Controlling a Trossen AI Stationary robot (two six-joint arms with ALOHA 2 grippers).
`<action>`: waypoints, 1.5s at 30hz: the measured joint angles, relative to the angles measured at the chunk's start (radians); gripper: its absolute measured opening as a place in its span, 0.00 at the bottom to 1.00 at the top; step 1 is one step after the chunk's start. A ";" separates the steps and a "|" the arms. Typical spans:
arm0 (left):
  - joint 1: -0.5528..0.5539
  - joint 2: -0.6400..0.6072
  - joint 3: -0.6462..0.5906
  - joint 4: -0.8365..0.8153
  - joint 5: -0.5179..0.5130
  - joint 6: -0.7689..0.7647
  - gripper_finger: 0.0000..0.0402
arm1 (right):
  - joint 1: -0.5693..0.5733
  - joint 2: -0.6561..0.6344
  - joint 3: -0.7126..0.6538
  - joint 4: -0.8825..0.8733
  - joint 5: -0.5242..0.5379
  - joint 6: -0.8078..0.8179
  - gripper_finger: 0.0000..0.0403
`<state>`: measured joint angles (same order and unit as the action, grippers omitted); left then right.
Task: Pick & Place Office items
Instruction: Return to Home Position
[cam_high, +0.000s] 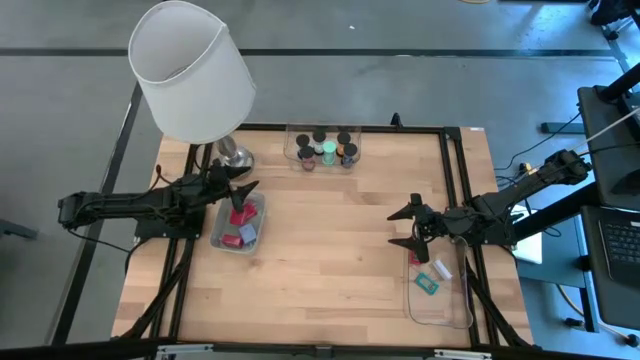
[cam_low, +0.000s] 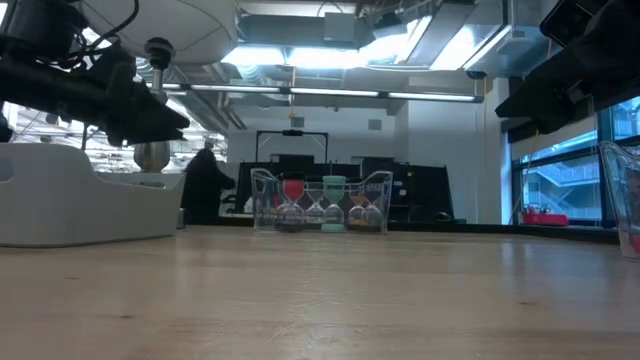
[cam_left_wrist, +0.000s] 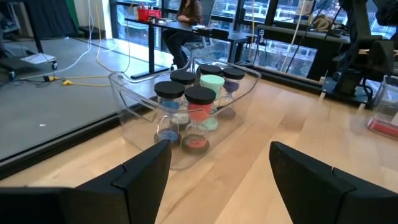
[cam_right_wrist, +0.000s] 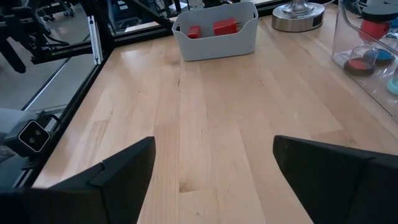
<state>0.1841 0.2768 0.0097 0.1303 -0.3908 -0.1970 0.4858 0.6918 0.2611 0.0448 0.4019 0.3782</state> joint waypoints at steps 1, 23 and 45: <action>0.000 0.000 0.000 0.000 0.000 0.000 0.67 | 0.000 0.000 0.000 0.000 0.000 0.000 0.81; 0.000 0.000 0.000 0.000 0.000 0.000 0.67 | 0.000 -0.005 0.000 -0.008 -0.053 0.005 0.81; 0.000 0.000 0.000 0.000 0.000 0.000 0.67 | -0.059 -0.528 -0.066 0.000 -0.027 -0.285 0.81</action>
<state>0.1841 0.2771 0.0101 0.1303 -0.3912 -0.1970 0.4266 0.1636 0.1955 0.0448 0.3744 0.0930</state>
